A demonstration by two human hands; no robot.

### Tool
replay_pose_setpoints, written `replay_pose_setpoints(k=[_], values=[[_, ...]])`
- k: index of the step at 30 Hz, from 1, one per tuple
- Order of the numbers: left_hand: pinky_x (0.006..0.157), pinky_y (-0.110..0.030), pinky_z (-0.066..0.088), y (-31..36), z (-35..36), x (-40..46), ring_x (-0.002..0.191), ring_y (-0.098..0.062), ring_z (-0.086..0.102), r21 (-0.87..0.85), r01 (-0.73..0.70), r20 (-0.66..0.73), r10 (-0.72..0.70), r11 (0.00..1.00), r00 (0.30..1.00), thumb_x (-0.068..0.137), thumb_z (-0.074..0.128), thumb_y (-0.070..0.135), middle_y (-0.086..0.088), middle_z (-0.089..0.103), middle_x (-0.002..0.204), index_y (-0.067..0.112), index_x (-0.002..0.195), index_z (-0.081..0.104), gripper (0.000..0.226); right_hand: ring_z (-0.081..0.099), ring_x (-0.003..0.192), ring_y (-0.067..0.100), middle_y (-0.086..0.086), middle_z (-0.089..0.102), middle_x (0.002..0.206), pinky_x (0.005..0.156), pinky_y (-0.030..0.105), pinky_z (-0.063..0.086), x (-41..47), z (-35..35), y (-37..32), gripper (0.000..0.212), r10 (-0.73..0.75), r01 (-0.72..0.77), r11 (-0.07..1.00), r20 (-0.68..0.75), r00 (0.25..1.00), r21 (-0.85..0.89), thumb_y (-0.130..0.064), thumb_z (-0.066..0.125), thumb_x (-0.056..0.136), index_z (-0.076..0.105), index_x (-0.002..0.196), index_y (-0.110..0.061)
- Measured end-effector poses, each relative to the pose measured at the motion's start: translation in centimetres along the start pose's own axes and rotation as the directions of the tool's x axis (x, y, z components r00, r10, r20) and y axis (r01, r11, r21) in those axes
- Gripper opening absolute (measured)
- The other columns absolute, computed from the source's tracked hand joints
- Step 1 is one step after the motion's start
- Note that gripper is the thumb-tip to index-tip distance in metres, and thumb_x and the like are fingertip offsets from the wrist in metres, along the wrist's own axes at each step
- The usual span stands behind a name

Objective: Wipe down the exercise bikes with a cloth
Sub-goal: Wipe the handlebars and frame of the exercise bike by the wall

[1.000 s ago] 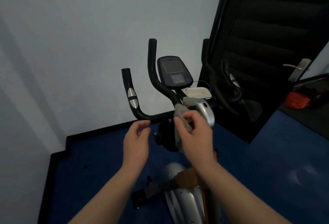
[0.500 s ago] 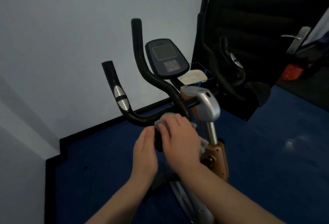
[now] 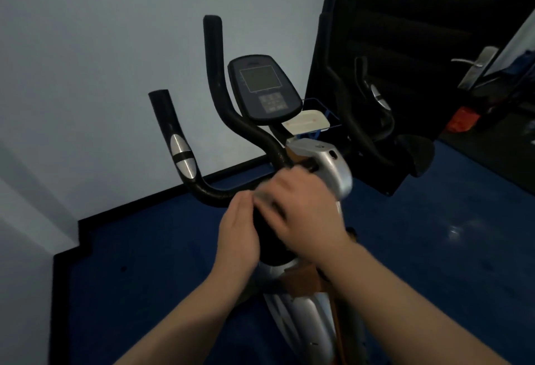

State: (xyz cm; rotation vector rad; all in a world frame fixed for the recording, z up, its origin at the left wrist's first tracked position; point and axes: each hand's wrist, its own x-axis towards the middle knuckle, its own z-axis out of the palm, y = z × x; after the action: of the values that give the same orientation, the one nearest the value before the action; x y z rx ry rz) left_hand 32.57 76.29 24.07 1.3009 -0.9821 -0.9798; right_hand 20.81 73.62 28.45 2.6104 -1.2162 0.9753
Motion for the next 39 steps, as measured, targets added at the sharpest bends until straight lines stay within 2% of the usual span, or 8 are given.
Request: replay_pose_setpoints(k=[7,15,19,24,28,33,37,39], values=[[0.064,-0.011,0.046,-0.4,0.1,-0.3,0.073,-0.002,0.06,0.058,-0.055,-0.062,0.058,0.997,0.996,0.103,0.035,0.02,0.007,0.066,0.081,0.013,0.09,0.066,0.034,0.048,0.106,0.016,-0.002,0.057,0.106,0.098,0.03,0.029,-4.2,1.5,2.6,0.02,-0.12,0.12,0.992,-0.012,0.993,0.038,-0.033,0.061,0.086,0.066,0.103,-0.025],[0.065,-0.008,0.047,-0.5,0.2,-0.4,0.08,-0.002,0.065,0.008,-0.051,-0.077,0.051,0.999,0.996,0.103,0.036,0.023,0.009,0.07,0.086,0.018,0.093,0.069,0.035,0.046,0.109,0.017,0.004,0.056,0.109,0.093,0.02,0.036,-4.6,1.3,3.0,0.017,-0.064,0.063,0.983,0.0,0.998,0.173,-0.026,0.064,0.086,0.069,0.096,-0.013],[0.064,-0.008,0.046,-0.4,0.2,-0.2,0.079,-0.003,0.064,0.011,-0.03,-0.107,0.031,0.999,0.994,0.102,0.038,0.023,0.006,0.069,0.085,0.018,0.091,0.069,0.033,0.05,0.105,0.016,-0.002,0.053,0.109,0.084,0.028,0.045,-0.9,1.4,2.0,0.016,0.132,-0.173,0.932,0.146,0.98,0.319,-0.025,0.062,0.088,0.066,0.102,-0.018],[0.063,-0.006,0.045,-0.6,0.3,-0.5,0.076,0.001,0.064,0.024,-0.044,-0.111,0.046,0.999,0.993,0.101,0.039,0.02,0.009,0.07,0.084,0.021,0.089,0.071,0.034,0.049,0.098,0.0,-0.001,0.05,0.114,0.082,0.007,0.038,-4.4,1.5,0.7,0.023,0.31,-0.314,0.86,0.077,0.948,0.402,-0.017,0.057,0.093,0.06,0.115,-0.022],[0.064,-0.007,0.045,-0.4,0.3,-0.1,0.077,-0.001,0.063,0.07,-0.059,-0.135,0.068,0.996,0.988,0.101,0.039,0.018,0.006,0.07,0.084,0.017,0.09,0.071,0.034,0.054,0.084,0.007,-0.003,0.055,0.101,0.072,0.027,0.045,-1.3,1.9,0.8,0.014,0.354,-0.376,0.864,0.129,0.926,0.334,-0.027,0.05,0.097,0.053,0.11,-0.025],[0.063,-0.007,0.046,-0.5,0.8,-0.5,0.077,0.0,0.063,0.056,-0.039,-0.171,0.048,0.998,0.984,0.101,0.038,0.019,0.006,0.069,0.085,0.019,0.089,0.071,0.035,0.052,0.093,-0.001,-0.008,0.05,0.108,0.075,0.012,0.045,-5.2,2.3,-0.8,0.028,0.481,-0.438,0.76,0.037,0.876,0.48,-0.03,0.045,0.096,0.048,0.123,-0.032],[0.066,-0.007,0.045,-0.3,0.5,-0.2,0.08,0.0,0.063,0.104,-0.043,-0.16,0.059,0.994,0.985,0.101,0.037,0.018,0.011,0.069,0.085,0.02,0.09,0.071,0.036,0.058,0.092,0.004,-0.005,0.058,0.109,0.079,0.033,0.053,-3.2,2.7,0.4,0.018,0.462,-0.439,0.767,0.073,0.884,0.468,-0.028,0.045,0.098,0.049,0.115,-0.029],[0.069,-0.01,0.047,-0.3,0.5,-0.3,0.082,-0.002,0.064,0.101,-0.048,-0.165,0.064,0.994,0.984,0.101,0.037,0.018,0.01,0.07,0.086,0.02,0.09,0.072,0.036,0.058,0.093,0.001,-0.008,0.058,0.107,0.078,0.028,0.052,-3.1,2.9,0.7,0.016,0.448,-0.414,0.763,0.055,0.892,0.497,-0.032,0.044,0.097,0.047,0.113,-0.033]])
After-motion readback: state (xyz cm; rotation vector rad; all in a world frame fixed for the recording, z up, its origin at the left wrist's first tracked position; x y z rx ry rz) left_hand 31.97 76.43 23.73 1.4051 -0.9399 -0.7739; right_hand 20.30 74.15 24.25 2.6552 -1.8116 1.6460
